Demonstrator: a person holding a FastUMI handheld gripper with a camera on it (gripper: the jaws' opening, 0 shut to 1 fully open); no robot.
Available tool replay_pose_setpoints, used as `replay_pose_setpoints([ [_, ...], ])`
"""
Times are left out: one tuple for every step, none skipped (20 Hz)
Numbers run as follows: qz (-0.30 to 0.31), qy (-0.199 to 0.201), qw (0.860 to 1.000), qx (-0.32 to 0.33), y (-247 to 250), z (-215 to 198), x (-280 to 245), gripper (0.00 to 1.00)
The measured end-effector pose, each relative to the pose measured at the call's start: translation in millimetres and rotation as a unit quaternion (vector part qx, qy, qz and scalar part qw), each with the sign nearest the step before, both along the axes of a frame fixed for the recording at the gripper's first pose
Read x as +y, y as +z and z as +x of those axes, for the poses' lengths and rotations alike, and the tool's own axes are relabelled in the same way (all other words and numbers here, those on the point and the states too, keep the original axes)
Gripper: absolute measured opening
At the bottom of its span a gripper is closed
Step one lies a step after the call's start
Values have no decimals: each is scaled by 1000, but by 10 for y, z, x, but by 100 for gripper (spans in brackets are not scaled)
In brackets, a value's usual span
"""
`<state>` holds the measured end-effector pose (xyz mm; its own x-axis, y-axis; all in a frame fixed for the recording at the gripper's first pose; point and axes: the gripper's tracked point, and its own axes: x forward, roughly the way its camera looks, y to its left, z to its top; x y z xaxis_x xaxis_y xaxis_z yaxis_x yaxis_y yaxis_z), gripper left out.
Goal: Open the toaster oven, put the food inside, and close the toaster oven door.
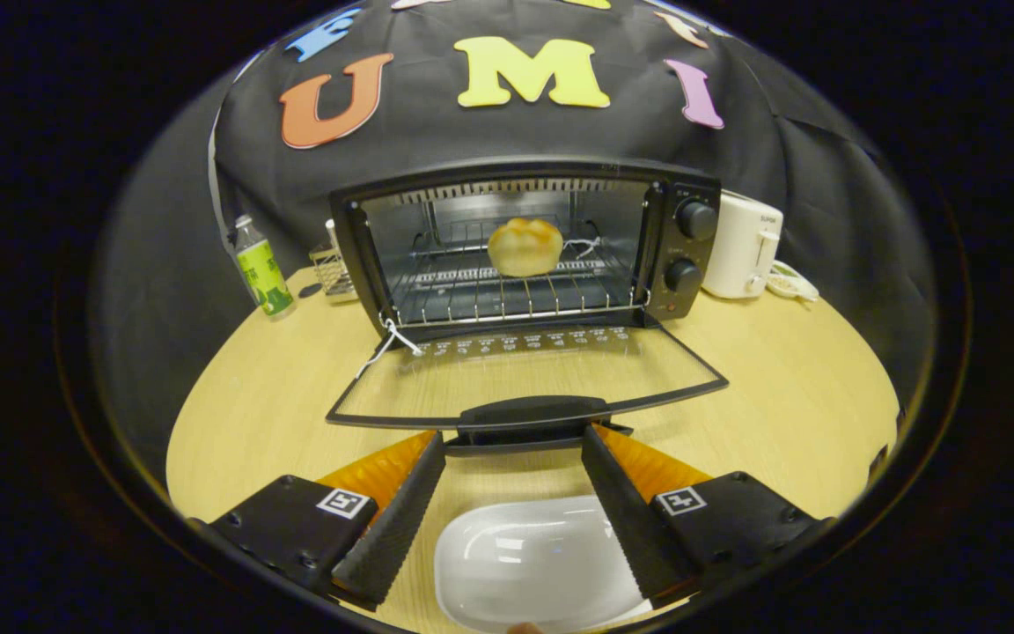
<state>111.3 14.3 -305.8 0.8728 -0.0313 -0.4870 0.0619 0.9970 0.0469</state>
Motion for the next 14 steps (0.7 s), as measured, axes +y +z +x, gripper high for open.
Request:
replay_pose_setpoints([
  [0,0,1000,-11,60,14,4,100],
  [2,0,1000,-22,114,26,1,100],
  [4,1,999,-38,190,46,4,100],
  [10,0,998,-57,269,72,1,100],
  [15,1,997,-77,359,100,9,100],
  [15,3,995,-94,442,121,13,100],
  [10,5,995,-104,492,140,18,100],
  [2,6,994,-110,522,152,14,100],
  [-8,7,993,-115,555,164,12,100],
  [-13,7,992,-124,600,195,14,100],
  [-14,6,991,-136,665,226,20,100],
  [-13,5,988,-152,727,263,20,100],
  [-13,4,985,-170,804,310,28,100],
  [-15,4,982,-186,858,353,34,100],
])
